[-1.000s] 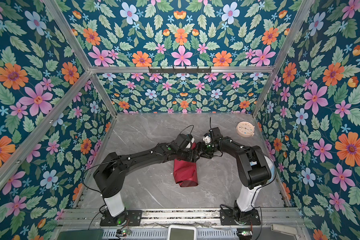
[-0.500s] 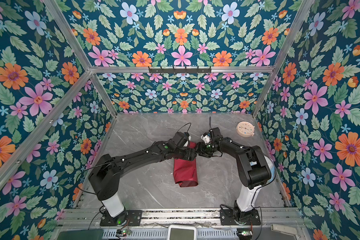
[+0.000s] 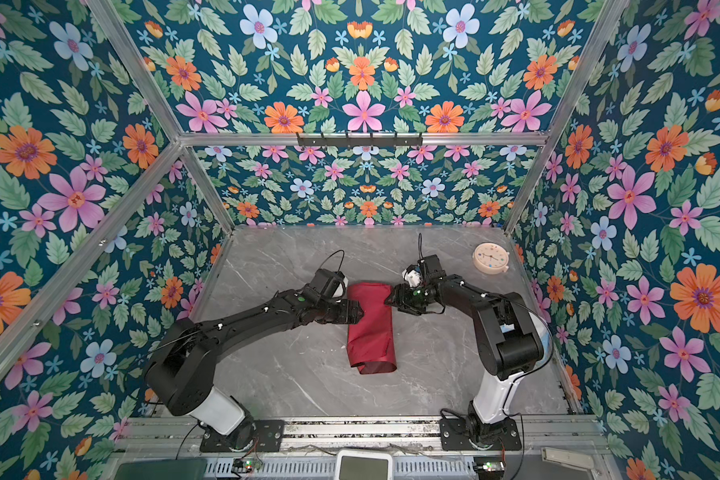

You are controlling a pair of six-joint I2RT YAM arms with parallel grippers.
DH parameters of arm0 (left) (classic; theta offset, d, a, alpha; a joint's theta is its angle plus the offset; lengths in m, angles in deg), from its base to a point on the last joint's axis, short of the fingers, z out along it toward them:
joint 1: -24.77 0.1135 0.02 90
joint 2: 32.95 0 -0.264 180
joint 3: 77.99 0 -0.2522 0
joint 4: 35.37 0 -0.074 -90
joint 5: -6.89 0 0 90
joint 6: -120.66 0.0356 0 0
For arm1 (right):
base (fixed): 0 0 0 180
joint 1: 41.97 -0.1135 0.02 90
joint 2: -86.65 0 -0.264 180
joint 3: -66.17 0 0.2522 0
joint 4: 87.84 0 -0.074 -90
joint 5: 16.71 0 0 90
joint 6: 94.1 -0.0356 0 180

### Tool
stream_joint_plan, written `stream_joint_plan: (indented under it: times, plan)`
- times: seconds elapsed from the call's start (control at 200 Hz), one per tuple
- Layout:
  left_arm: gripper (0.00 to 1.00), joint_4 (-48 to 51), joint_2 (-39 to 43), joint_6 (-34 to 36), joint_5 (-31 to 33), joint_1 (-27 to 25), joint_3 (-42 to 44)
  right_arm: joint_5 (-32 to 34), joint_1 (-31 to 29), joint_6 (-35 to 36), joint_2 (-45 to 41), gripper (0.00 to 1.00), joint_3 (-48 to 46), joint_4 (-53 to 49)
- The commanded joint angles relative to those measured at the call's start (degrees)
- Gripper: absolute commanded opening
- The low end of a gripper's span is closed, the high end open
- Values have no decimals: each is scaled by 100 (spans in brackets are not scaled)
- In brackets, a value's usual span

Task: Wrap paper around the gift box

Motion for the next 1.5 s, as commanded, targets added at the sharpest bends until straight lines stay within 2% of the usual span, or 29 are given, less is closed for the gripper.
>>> stream_joint_plan:
  times: [0.0,0.29,0.47,0.635,0.825,0.935,1.185,1.495]
  plan:
    - [89,-156,-145,75,-286,28,16,646,2,117,44,63,-9,-576]
    - [89,97,-371,209,37,37,152,434,1,74,-148,66,246,-629]
    - [89,148,-391,219,134,37,183,328,-77,-33,-650,75,93,-662]
    - [89,131,-399,214,145,34,167,504,-465,-69,-1179,84,-282,-775]
    - [89,148,-376,214,145,28,131,788,-679,-70,-1261,86,-662,-768]
    - [89,143,-348,202,144,32,113,1020,-635,86,-1192,81,-707,-909]
    - [90,-141,-168,53,-28,28,28,974,-511,152,-1056,68,-940,-819]
    - [91,-100,-68,29,-101,146,58,963,-517,141,-1090,62,-967,-770]
